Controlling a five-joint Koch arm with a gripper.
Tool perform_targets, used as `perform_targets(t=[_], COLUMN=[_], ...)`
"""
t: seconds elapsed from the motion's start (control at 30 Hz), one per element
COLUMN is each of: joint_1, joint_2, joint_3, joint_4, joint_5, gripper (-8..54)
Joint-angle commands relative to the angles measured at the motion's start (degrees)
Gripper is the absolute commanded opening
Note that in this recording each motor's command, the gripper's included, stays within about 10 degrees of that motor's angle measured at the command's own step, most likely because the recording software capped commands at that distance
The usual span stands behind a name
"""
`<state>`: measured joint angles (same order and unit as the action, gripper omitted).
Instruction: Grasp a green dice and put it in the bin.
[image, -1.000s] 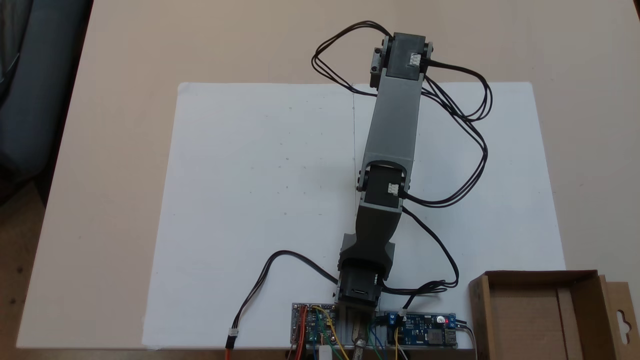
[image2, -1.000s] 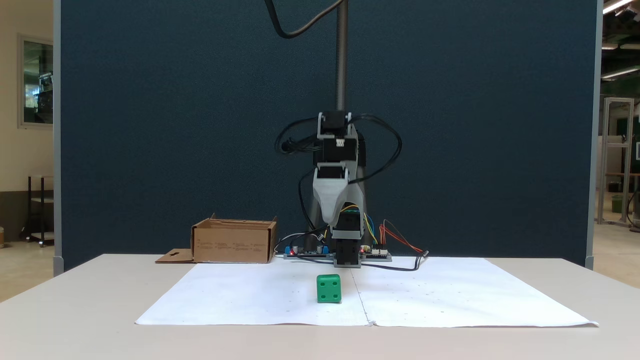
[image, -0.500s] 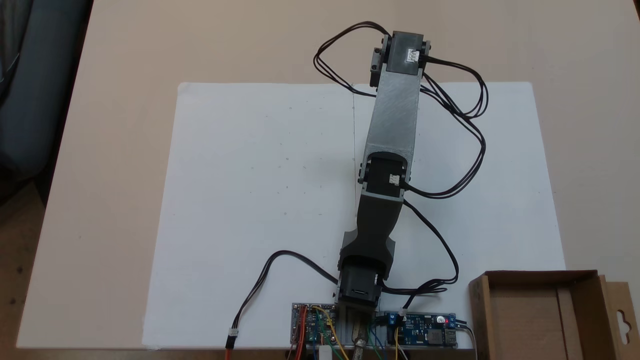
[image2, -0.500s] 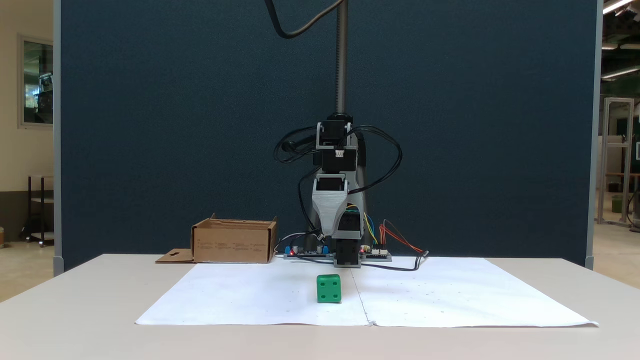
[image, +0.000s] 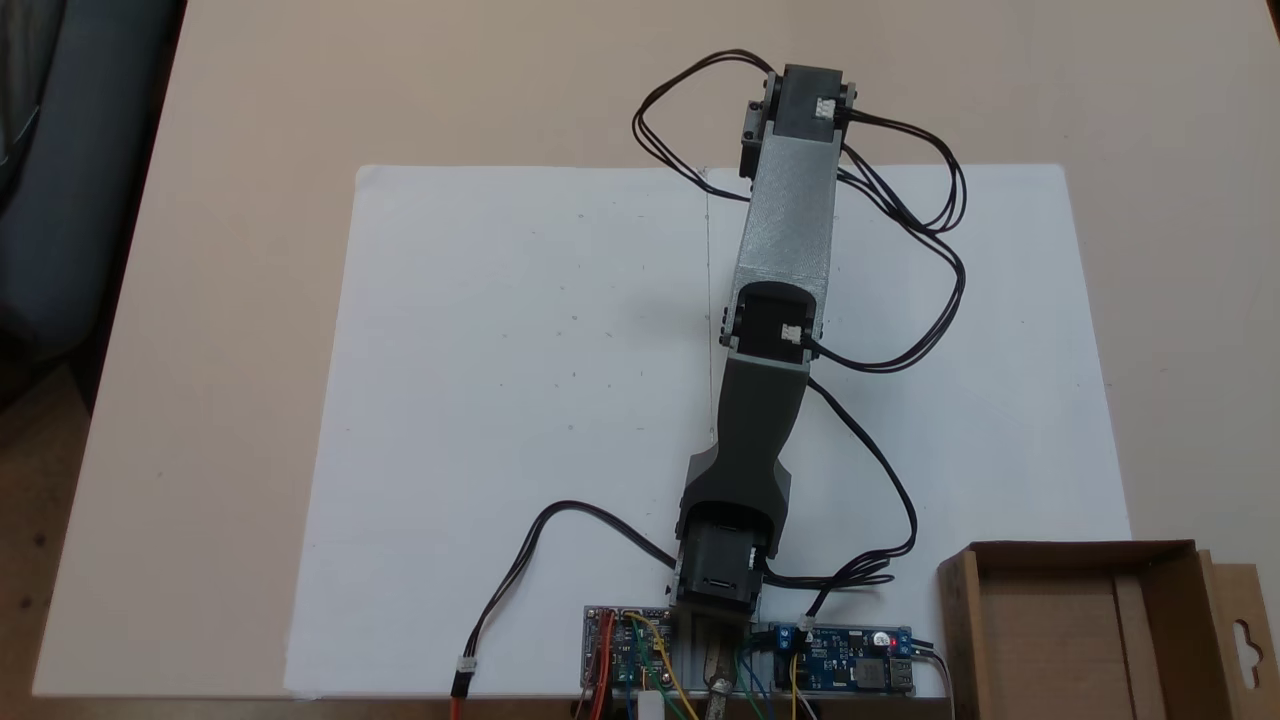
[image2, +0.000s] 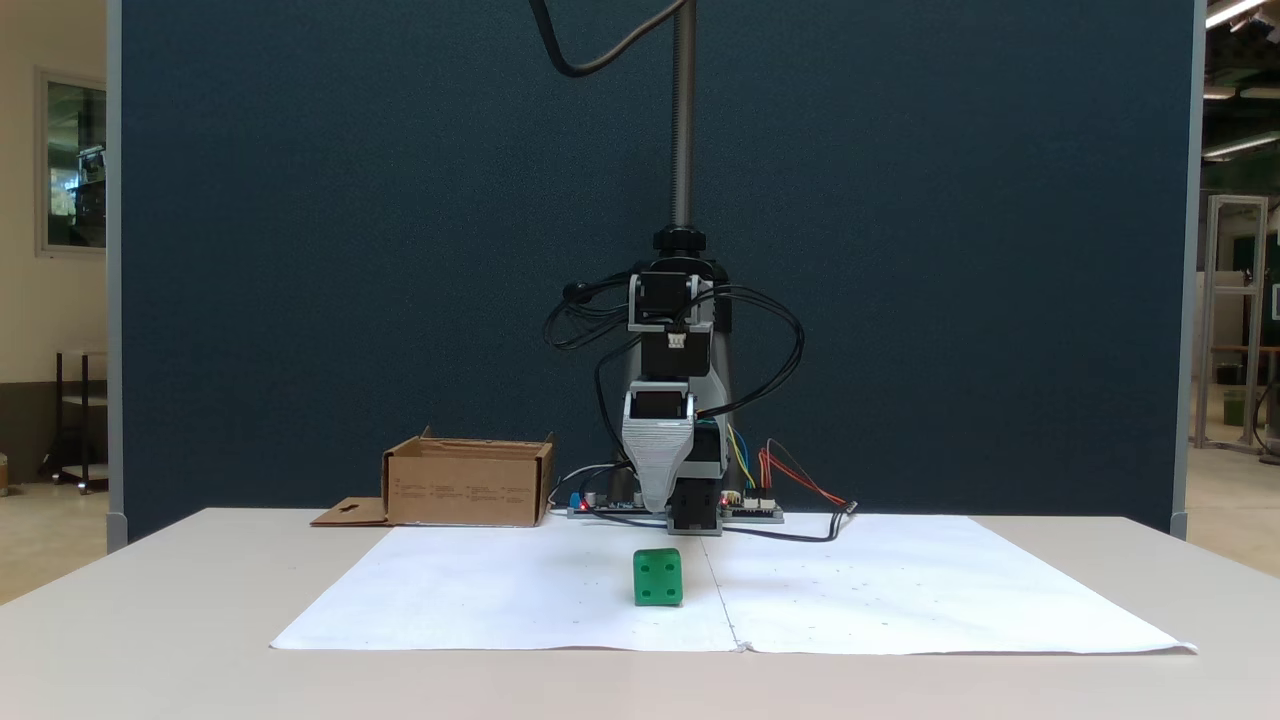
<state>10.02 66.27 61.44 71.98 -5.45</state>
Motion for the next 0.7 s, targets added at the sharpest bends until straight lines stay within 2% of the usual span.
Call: perform_targets(t=[0.0, 0.37, 0.67], joint_1=[0.44, 0.26, 0.35], joint_2=[1.41, 3.52, 5.10], joint_3=[-1.14, 13.10, 16.17], joint_4=[-2.90, -14.24, -17.40], joint_5=[1.23, 1.14, -0.18], gripper=[48.3, 48.0, 47.5])
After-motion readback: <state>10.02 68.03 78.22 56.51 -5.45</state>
